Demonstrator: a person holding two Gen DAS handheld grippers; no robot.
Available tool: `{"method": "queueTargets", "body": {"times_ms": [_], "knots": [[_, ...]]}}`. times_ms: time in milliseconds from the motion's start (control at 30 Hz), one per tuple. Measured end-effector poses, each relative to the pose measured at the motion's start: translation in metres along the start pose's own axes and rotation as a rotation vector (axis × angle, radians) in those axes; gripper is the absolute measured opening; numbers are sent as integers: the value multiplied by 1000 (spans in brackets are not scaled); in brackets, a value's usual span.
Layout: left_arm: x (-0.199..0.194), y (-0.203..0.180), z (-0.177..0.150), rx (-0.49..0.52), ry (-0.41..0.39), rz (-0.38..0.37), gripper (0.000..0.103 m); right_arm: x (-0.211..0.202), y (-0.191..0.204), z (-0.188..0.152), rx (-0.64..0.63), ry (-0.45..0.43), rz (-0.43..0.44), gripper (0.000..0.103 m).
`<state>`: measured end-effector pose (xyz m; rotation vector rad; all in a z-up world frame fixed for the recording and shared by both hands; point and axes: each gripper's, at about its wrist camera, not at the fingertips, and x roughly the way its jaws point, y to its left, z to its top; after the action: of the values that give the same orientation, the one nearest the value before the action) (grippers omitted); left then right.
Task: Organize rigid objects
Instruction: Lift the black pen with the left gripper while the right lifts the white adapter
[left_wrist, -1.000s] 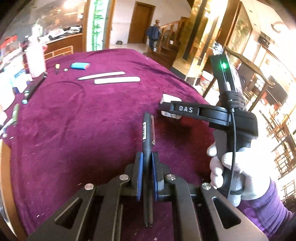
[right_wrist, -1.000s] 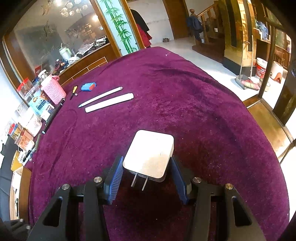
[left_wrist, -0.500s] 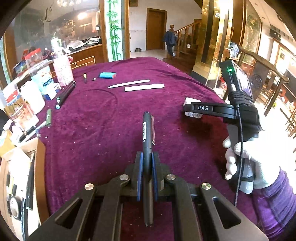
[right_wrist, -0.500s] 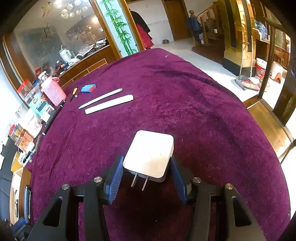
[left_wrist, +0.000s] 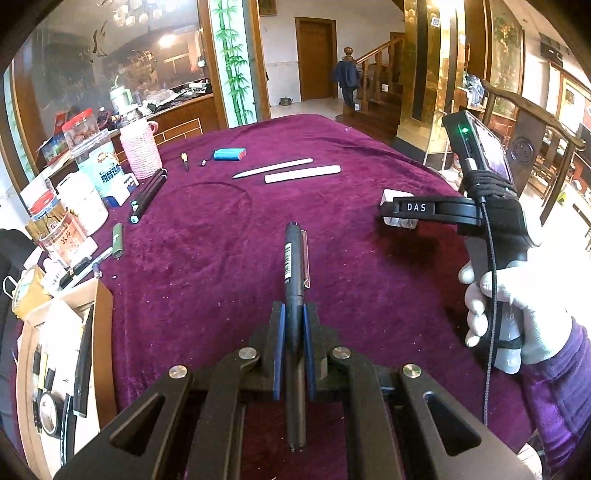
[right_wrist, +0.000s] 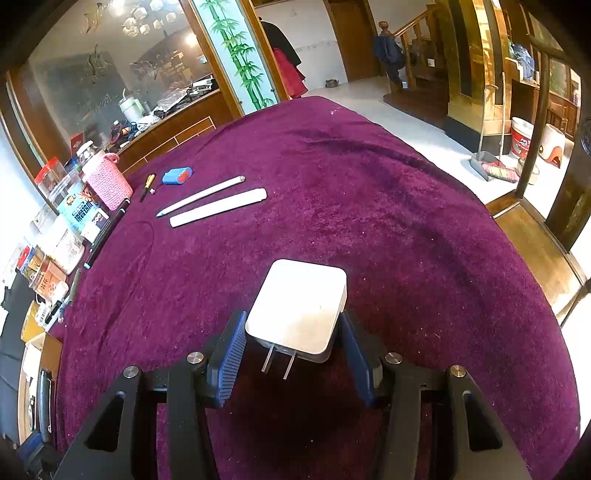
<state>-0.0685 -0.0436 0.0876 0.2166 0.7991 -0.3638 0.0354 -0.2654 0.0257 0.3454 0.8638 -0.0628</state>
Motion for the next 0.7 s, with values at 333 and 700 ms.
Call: {"method": "queueTargets", "body": {"times_ms": [333, 700], "knots": [[0, 0, -3, -2, 3, 7, 9, 0, 0, 0, -1, 0, 0, 55], [-2, 4, -8, -13, 2, 1, 9, 0, 0, 0, -1, -1, 0, 55]]}}
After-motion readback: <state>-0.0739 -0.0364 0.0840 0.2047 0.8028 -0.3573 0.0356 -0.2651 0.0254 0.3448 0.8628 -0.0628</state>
